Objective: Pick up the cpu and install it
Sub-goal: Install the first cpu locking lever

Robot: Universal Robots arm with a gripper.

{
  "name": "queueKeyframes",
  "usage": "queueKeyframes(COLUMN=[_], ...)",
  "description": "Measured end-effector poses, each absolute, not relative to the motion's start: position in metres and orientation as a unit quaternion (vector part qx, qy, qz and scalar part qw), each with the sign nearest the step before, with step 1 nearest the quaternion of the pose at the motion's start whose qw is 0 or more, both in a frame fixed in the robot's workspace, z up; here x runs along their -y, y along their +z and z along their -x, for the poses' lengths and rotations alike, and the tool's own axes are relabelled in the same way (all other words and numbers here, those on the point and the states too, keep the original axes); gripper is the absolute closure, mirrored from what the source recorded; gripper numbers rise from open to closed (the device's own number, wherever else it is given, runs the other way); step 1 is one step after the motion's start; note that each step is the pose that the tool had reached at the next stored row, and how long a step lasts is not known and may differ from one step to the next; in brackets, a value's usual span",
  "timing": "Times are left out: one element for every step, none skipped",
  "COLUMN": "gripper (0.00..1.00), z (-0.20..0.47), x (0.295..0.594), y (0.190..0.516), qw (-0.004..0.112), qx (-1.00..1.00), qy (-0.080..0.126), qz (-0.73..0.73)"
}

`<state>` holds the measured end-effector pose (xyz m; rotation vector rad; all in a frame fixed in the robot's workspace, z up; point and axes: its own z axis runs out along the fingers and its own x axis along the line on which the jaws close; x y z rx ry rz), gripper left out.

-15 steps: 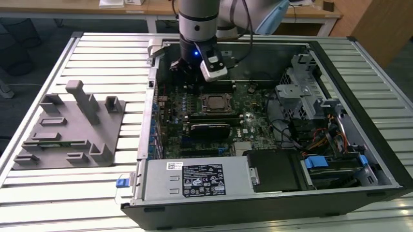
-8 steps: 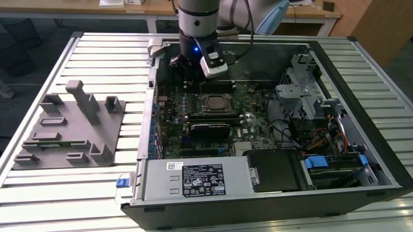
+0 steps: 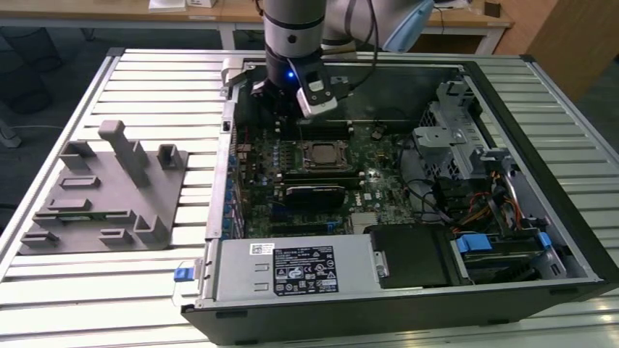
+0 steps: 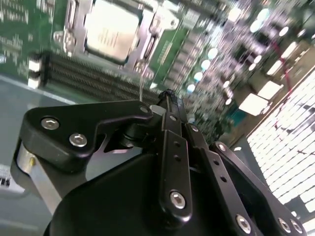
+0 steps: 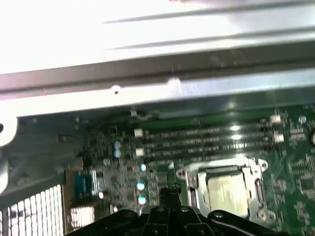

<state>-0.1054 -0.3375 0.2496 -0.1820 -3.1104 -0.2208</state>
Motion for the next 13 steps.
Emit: queueKeyframes(gripper=[0.89, 0.89, 0.89, 0.89, 0.89, 0.89, 0.89, 0.89, 0.89, 0.89, 0.89, 0.89, 0.89], z=[0.1058, 0.1061, 0.1066, 0.1071, 0.1074, 0.1075, 0.1075, 0.1075, 0.1075, 0.1075, 0.1074, 0.1073, 0.107], x=[0.3375, 0.3375, 0.3375, 0.3375, 0.3375, 0.3375, 0.3375, 0.3375, 0.3375, 0.3376, 0.3376, 0.3376, 0.3375], y=[0.2496, 0.2496, 0.2496, 0.2497, 0.2497, 0.2497, 0.2497, 0.2497, 0.2496, 0.2497, 0.2497, 0.2496, 0.2497], qw=[0.01, 0.01, 0.01, 0.011, 0.011, 0.011, 0.011, 0.011, 0.011, 0.011, 0.011, 0.012, 0.012], qx=[0.995, 0.995, 0.994, 0.993, 0.993, 0.993, 0.993, 0.993, 0.993, 0.993, 0.992, 0.992, 0.991], qy=[-0.079, -0.087, -0.093, -0.099, -0.103, -0.104, -0.104, -0.104, -0.105, -0.105, -0.109, -0.115, -0.119], qz=[0.058, 0.057, 0.057, 0.057, 0.057, 0.057, 0.057, 0.056, 0.056, 0.056, 0.056, 0.056, 0.056])
